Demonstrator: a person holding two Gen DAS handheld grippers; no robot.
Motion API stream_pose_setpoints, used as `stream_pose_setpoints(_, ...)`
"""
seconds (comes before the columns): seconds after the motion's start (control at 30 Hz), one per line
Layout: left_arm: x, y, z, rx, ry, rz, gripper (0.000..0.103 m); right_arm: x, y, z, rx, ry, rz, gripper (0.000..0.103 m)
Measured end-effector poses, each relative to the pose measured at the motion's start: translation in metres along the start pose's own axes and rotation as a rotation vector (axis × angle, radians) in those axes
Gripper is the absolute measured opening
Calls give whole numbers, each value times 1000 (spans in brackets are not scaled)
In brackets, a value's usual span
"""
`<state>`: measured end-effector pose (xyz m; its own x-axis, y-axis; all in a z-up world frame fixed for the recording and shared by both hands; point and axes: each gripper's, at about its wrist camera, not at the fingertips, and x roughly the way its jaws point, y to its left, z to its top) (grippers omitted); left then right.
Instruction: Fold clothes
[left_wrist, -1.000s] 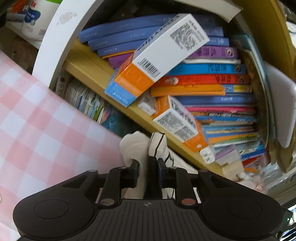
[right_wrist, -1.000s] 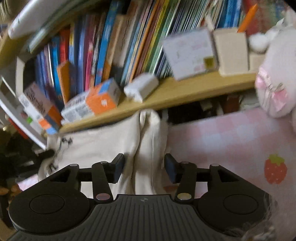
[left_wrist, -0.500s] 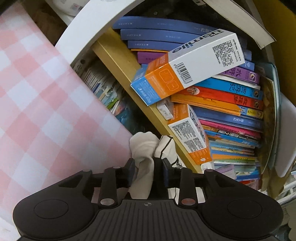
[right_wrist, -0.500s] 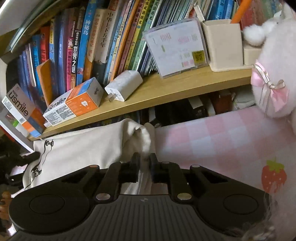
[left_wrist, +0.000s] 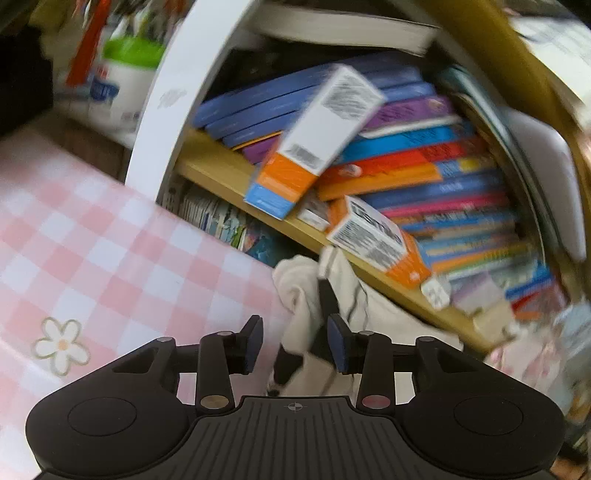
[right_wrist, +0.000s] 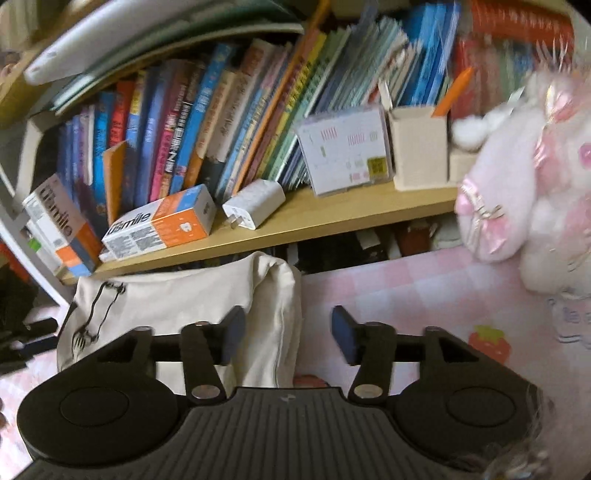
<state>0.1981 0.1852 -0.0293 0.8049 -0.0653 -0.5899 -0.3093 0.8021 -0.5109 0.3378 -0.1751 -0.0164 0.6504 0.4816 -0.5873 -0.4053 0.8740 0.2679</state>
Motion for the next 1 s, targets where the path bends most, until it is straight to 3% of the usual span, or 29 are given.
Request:
stream_pose_setpoints(0.17,-23,-21,-25,104,8,58,52,-29,12,-20,-55,-35,-43,73)
stream_pose_setpoints(0.23,-33,-29,-37,147,2,93,70,-41,16,-28,-67,-44,-55,79)
stream_pose_setpoints(0.33,-48,-39,-53,204,-14,141,83,-59,26,-41,-95,-48,-80,84)
stream_pose_setpoints(0.57,-79,-55,-83,287,-23,193,89,-95,50,-77,-152,-53,-110,95)
stream_pose_setpoints(0.8,-100,-64,-104,369,-27,225,95,-119,69,-109,-173,-44,-102,98)
stream_pose_setpoints(1.0,-108,-63,-110,359,-23,239,101,-129,77,-123,-180,-42,-101,100)
